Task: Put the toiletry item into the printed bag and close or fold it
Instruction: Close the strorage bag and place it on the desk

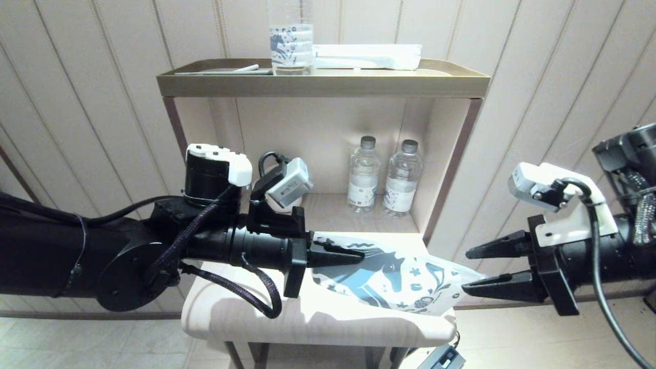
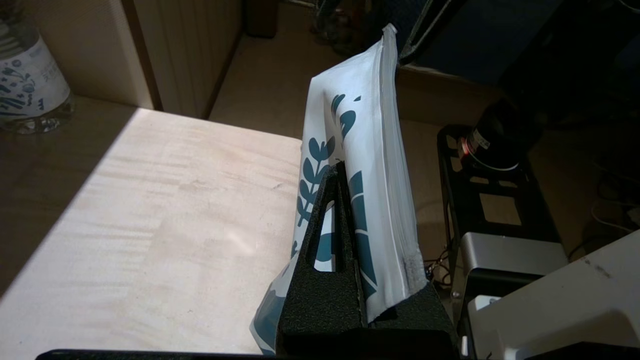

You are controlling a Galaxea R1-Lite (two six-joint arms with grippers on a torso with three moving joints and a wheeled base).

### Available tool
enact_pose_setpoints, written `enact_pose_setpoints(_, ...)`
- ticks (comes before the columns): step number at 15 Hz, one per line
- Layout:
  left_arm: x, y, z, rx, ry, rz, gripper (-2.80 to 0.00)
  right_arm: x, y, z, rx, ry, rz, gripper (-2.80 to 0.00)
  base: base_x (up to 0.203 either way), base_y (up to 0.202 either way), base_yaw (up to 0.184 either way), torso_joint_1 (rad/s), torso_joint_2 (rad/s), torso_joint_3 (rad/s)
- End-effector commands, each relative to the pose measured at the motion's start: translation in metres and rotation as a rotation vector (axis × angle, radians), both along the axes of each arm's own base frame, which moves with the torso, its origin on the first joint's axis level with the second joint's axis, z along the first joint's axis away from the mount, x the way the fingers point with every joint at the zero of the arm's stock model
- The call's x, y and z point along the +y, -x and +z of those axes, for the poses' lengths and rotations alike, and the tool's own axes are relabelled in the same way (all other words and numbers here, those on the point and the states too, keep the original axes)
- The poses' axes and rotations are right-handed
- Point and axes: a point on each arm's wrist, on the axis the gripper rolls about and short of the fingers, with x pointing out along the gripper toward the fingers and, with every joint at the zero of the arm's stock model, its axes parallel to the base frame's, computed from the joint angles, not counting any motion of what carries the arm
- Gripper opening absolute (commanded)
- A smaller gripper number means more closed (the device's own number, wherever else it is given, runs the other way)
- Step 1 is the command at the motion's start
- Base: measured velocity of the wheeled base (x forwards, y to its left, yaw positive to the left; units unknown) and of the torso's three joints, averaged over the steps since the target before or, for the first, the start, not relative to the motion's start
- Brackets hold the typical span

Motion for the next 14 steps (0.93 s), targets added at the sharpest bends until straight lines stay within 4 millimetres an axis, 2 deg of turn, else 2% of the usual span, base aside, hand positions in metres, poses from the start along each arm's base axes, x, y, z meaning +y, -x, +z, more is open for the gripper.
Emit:
enact_pose_setpoints(1, 0.0, -0.002, -0.003, 0.008, -0.005, 0.001, -2.8, 0.0, -0.004, 0.002, -0.006, -0.003, -0.001, 0.0, 0.0, 0.0, 0.0, 0.0, 0.0, 0.0)
enact_pose_setpoints(3, 0.008, -0.002, -0.01, 0.028, -0.022, 0.022, -2.8, -0.003, -0.002, 0.009, -0.031, -0.009, -0.011, 0.0, 0.0, 0.0, 0.0, 0.0, 0.0, 0.0)
enact_pose_setpoints(6, 0.026, -0.015, -0.017, 0.031, -0.042, 0.094, -2.8, -0.016, 0.005, 0.024, -0.09, -0.022, -0.066, 0.0, 0.0, 0.0, 0.0, 0.0, 0.0, 0.0)
enact_pose_setpoints(7, 0.029, -0.02, -0.02, 0.032, -0.057, 0.145, -2.8, -0.018, 0.008, 0.024, -0.092, -0.027, -0.08, -2.8, 0.0, 0.0, 0.0, 0.0, 0.0, 0.0)
enact_pose_setpoints(10, 0.033, -0.041, -0.035, 0.028, -0.11, 0.306, -2.8, -0.02, 0.017, 0.022, -0.084, -0.04, -0.079, -2.8, 0.0, 0.0, 0.0, 0.0, 0.0, 0.0)
enact_pose_setpoints(14, 0.03, -0.057, -0.036, 0.002, -0.126, 0.397, -2.8, -0.02, 0.026, 0.014, -0.068, -0.035, -0.072, -2.8, 0.0, 0.0, 0.0, 0.0, 0.0, 0.0)
